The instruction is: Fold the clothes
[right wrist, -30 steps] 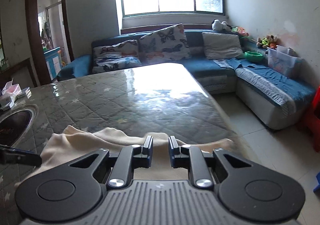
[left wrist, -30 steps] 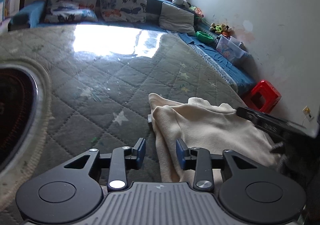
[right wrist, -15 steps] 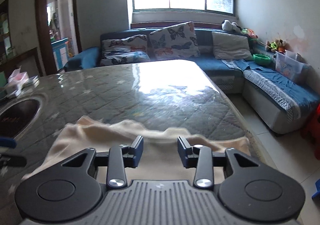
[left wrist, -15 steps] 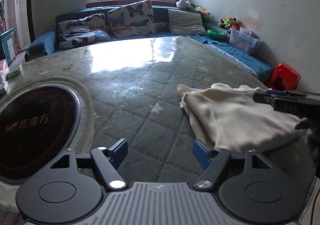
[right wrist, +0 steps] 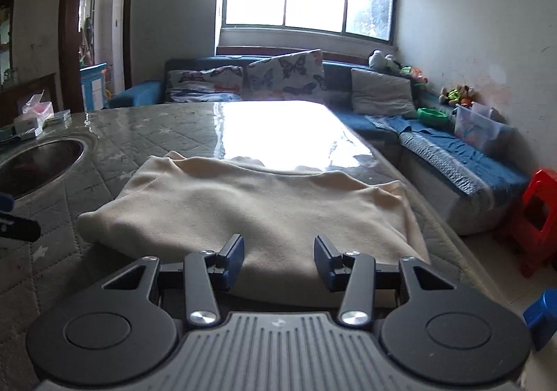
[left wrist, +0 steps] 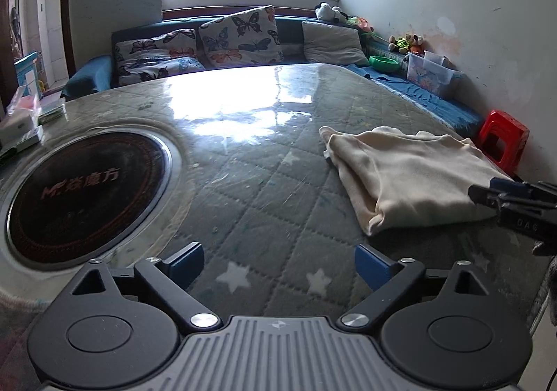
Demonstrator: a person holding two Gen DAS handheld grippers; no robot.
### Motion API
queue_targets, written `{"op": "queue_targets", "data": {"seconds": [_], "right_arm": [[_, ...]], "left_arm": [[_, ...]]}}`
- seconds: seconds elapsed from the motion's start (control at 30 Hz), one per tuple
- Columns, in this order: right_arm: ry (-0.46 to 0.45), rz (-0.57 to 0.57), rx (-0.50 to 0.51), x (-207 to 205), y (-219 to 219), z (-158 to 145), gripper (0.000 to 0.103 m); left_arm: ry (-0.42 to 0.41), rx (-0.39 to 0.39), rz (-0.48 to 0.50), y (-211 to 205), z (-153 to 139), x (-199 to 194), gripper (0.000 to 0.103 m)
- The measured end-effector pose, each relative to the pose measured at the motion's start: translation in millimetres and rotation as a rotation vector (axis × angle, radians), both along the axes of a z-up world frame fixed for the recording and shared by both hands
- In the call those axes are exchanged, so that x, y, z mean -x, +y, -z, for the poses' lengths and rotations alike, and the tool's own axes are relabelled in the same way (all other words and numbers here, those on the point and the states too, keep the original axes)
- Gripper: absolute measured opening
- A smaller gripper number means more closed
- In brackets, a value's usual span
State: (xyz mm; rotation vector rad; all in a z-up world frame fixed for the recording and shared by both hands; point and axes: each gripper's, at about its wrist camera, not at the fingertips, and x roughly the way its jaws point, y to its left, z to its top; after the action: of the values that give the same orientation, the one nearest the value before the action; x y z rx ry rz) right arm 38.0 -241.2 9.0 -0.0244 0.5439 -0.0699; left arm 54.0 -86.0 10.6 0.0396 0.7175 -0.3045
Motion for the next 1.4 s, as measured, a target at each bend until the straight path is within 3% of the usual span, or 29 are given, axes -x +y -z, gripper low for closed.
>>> {"op": "queue_targets", "data": {"seconds": [0.2, 0.27, 0.33, 0.4, 0.7, 1.07, 1.4], "right_arm": [[0.023, -0.003, 0.0, -0.2, 2.1, 4.6, 0.047], [0.011, -0.003, 0.002, 4.0, 4.9, 0.5, 0.058], [0.003, -0.018, -0.017, 7.3, 7.8, -4.2, 0.076], [0.0, -0.033, -0.013, 9.4, 13.2, -6.1, 0.078], [-0.002, -0.048, -0.026, 19.5, 32.3, -7.1, 0.102], [0.024, 0.047, -0.071, 33.5, 34.0, -5.3, 0.103], [0.06, 0.105, -0.068, 39.0, 34.9, -3.1, 0.103]], "left_arm": [[0.022, 0.001, -0.028, 12.7, 2.6, 10.0, 0.103], [0.026, -0.002, -0.041, 16.3, 3.3, 13.1, 0.103], [0.03, -0.003, -0.052, 19.5, 3.7, 15.4, 0.103], [0.028, -0.003, -0.062, 21.6, 4.6, 18.1, 0.103], [0.008, -0.011, -0.053, 18.2, 4.0, 30.5, 0.103], [0.0, 0.039, -0.008, 2.6, -0.7, 37.0, 0.103], [-0.006, -0.02, 0.063, -35.6, -3.7, 33.8, 0.103]]}}
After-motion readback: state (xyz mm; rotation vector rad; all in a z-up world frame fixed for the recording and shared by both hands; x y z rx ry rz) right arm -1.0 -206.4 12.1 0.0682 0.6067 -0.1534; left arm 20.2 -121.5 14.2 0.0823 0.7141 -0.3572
